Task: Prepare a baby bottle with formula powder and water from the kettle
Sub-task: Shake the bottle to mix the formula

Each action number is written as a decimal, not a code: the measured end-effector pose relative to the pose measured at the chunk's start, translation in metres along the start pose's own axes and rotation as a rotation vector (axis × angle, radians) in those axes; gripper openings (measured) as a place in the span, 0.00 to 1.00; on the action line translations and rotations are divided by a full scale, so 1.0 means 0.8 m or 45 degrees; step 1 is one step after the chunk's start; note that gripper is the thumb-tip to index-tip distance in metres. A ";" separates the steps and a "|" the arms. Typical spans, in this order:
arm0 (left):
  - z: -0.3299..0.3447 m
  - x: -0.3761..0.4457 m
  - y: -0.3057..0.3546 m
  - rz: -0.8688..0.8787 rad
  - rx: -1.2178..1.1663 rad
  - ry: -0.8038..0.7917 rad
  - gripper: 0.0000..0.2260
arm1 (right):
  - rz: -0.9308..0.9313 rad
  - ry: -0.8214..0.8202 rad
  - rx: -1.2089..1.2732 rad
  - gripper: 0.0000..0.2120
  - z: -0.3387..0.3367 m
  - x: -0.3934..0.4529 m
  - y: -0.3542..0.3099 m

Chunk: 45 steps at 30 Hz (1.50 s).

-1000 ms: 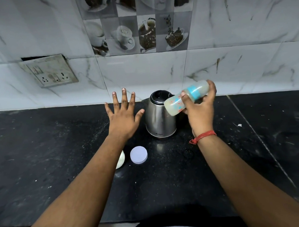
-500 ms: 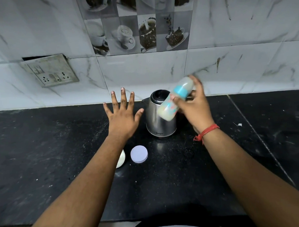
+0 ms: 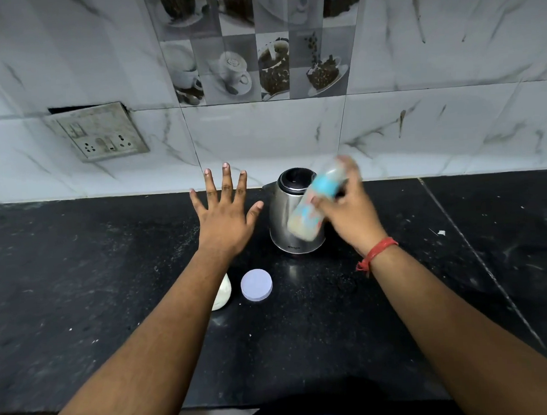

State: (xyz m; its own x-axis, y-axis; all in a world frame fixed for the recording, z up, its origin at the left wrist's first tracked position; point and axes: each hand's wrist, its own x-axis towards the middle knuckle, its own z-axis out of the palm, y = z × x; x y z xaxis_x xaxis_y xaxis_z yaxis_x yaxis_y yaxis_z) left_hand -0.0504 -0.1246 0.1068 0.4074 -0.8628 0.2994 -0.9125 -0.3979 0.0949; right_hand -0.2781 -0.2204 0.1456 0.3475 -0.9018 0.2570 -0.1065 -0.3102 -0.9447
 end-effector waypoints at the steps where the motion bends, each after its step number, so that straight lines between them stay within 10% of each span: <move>1: 0.000 0.001 0.000 0.000 -0.004 0.000 0.36 | 0.016 -0.127 -0.034 0.38 0.000 -0.002 0.001; 6: -0.002 0.003 0.003 -0.006 -0.007 -0.021 0.36 | -0.010 0.351 0.267 0.37 -0.003 0.007 -0.007; 10: -0.004 0.005 0.003 -0.002 -0.010 -0.016 0.36 | -0.001 -0.183 0.057 0.37 0.000 -0.004 0.001; 14: -0.003 0.005 0.001 -0.004 -0.010 -0.021 0.35 | -0.037 0.313 0.229 0.37 -0.006 0.006 -0.005; 18: -0.004 0.006 -0.001 -0.014 -0.003 -0.024 0.34 | -0.013 -0.125 0.009 0.37 0.000 -0.002 0.000; 23: -0.003 0.006 -0.003 -0.016 -0.003 -0.019 0.34 | 0.148 0.360 0.426 0.36 -0.005 0.007 -0.004; 27: -0.004 0.007 -0.006 -0.020 -0.012 -0.009 0.34 | 0.130 -0.190 0.147 0.35 0.000 -0.007 0.011; 32: -0.004 0.006 -0.005 -0.020 -0.013 -0.022 0.35 | 0.047 0.350 0.297 0.36 -0.007 -0.002 0.001; 36: -0.006 0.007 -0.002 -0.015 -0.005 -0.025 0.35 | 0.030 -0.193 0.133 0.38 0.005 -0.015 0.013; 41: -0.008 0.008 -0.002 -0.025 -0.006 -0.036 0.35 | 0.007 0.357 0.376 0.35 -0.008 -0.001 0.001; 45: -0.009 0.009 -0.001 -0.017 -0.015 -0.036 0.36 | 0.008 -0.188 0.133 0.36 0.002 -0.016 0.006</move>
State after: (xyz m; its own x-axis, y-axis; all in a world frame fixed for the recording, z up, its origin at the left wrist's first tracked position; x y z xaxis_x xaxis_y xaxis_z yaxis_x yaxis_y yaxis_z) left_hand -0.0470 -0.1279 0.1158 0.4200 -0.8661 0.2710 -0.9074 -0.4057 0.1098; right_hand -0.2816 -0.2099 0.1373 0.4810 -0.8472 0.2256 -0.0143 -0.2649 -0.9642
